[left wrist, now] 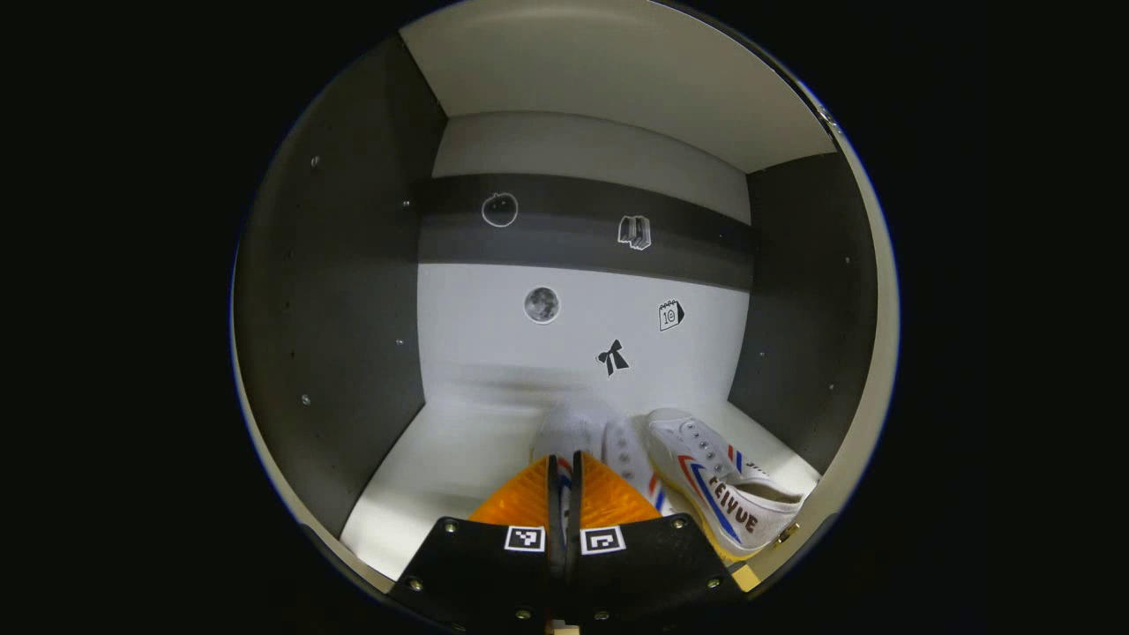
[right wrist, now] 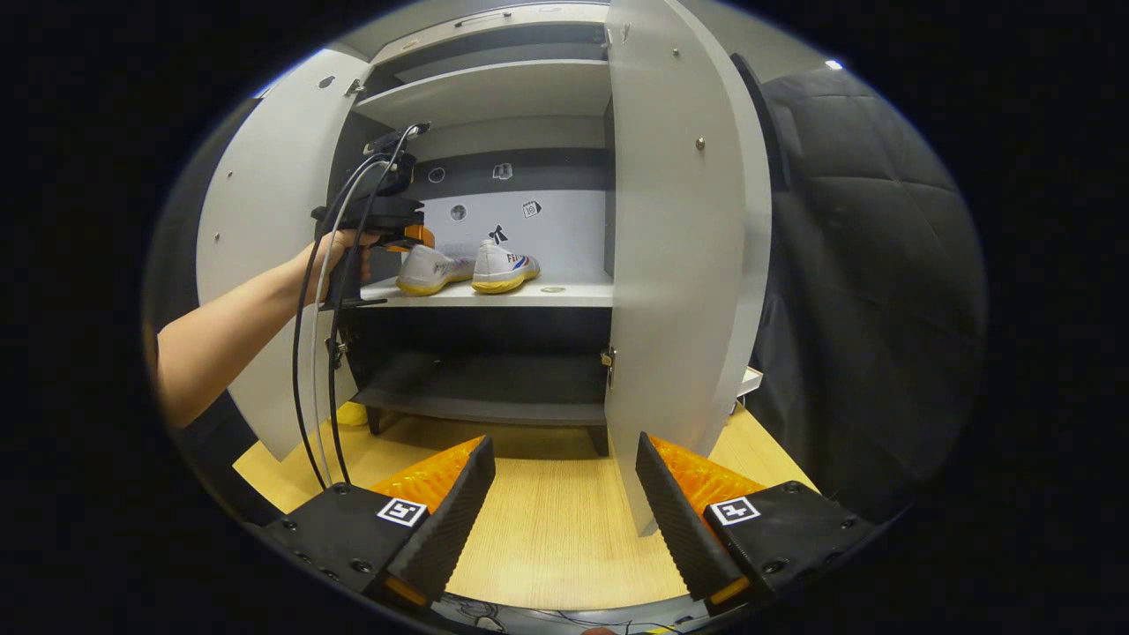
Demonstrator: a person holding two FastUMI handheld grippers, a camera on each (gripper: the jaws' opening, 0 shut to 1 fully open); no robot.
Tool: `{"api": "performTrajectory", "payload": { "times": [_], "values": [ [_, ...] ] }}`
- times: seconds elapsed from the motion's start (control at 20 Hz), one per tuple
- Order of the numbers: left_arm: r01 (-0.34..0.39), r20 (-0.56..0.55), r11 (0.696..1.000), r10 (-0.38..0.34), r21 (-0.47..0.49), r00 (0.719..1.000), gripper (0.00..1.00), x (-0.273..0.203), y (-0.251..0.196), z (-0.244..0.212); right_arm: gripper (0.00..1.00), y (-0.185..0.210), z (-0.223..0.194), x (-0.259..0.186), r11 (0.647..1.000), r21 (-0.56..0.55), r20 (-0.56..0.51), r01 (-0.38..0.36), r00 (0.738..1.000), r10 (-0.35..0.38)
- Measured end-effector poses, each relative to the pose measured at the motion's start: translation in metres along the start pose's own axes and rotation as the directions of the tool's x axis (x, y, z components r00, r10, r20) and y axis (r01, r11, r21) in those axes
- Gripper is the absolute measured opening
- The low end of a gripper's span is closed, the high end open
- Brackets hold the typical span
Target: Grab one shoe with the right hand and put it into the shoe cabinet, grab the other shoe with the left hand and put it into the shoe cabinet; then close the right door with the right hand and the left door with the left hand.
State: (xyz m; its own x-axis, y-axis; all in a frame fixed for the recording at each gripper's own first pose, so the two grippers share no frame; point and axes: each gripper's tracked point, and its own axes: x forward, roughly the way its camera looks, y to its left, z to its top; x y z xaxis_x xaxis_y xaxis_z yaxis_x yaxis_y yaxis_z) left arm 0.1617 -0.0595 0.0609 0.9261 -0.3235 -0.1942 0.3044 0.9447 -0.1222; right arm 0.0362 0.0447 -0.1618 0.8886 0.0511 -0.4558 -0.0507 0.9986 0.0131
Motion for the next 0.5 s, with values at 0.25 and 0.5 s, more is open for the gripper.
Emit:
{"api": "performTrajectory", "payload": {
  "times": [0.25,0.5],
  "values": [
    [-0.03,0.005,0.998,0.03,0.055,1.0,0.0,-0.006,-0.001,0.004,0.98,0.007,0.001,0.0,1.0,-0.009,0.005,-0.03,1.0,0.03],
    [-0.066,0.018,0.997,0.066,0.037,0.998,0.67,-0.035,0.003,0.004,0.98,0.005,0.006,-0.008,0.998,-0.014,0.024,-0.055,0.998,0.056]
  ]
}}
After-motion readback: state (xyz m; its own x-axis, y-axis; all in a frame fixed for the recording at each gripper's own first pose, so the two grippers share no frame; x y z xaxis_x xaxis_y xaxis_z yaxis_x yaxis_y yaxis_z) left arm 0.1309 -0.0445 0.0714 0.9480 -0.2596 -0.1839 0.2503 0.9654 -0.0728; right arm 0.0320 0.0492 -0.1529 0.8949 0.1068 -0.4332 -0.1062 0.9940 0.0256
